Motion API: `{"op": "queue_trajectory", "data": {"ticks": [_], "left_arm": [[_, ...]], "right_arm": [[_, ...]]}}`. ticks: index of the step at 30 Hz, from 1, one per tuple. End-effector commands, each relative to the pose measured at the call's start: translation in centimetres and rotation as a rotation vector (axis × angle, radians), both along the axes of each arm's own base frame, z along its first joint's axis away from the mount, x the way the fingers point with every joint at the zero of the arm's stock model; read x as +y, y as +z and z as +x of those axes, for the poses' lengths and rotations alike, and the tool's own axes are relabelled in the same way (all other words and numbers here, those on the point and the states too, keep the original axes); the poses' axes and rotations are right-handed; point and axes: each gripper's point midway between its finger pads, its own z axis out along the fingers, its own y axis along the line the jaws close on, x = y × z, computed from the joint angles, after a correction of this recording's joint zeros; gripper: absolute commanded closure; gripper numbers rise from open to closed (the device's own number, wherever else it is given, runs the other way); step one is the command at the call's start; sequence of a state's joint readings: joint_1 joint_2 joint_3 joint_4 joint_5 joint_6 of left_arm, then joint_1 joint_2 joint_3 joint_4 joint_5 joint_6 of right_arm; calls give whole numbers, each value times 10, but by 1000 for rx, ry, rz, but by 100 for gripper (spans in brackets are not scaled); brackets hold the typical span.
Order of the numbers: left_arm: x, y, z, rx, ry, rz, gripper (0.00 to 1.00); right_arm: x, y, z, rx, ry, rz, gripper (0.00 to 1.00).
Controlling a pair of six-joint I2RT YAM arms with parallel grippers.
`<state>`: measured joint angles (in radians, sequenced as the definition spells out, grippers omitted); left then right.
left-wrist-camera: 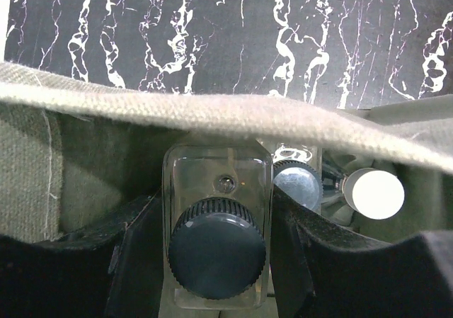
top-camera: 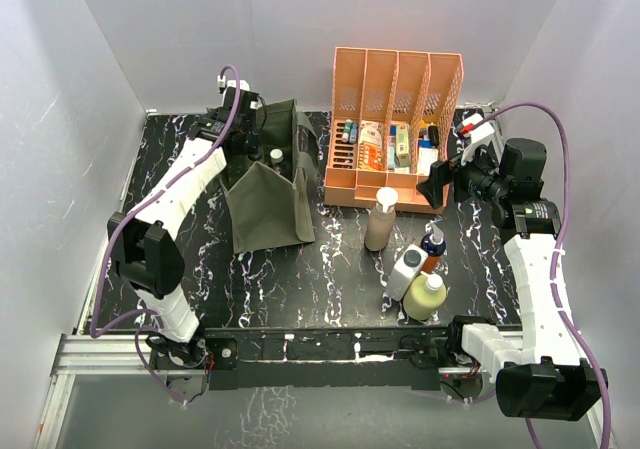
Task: Place the personal care products into the canvas bag
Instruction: Place the care product in the canvas bag.
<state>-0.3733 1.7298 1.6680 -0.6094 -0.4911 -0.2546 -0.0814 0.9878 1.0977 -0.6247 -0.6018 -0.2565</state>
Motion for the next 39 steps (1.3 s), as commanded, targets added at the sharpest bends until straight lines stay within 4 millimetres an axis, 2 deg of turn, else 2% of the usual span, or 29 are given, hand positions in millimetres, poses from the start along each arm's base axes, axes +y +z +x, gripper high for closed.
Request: {"op": "queue_trajectory", "data": {"ticks": [1, 7, 29, 34, 39], "left_arm": [[5, 46, 11, -144, 21, -32, 98], [7, 44, 12, -141, 23, -31, 95], [17, 18, 17, -93, 36, -58, 87], [18, 9, 19, -80, 32, -72, 82], [15, -2, 20, -66, 8, -84, 72]], "right_arm": [[-1, 21, 3, -85, 1, -9, 1], [-1, 22, 3, -85, 4, -8, 1], [-2, 20, 1, -82, 2, -16, 1], [-2, 18, 0, -81, 0, -18, 1], [-2, 17, -1, -80, -2, -18, 1]]}}
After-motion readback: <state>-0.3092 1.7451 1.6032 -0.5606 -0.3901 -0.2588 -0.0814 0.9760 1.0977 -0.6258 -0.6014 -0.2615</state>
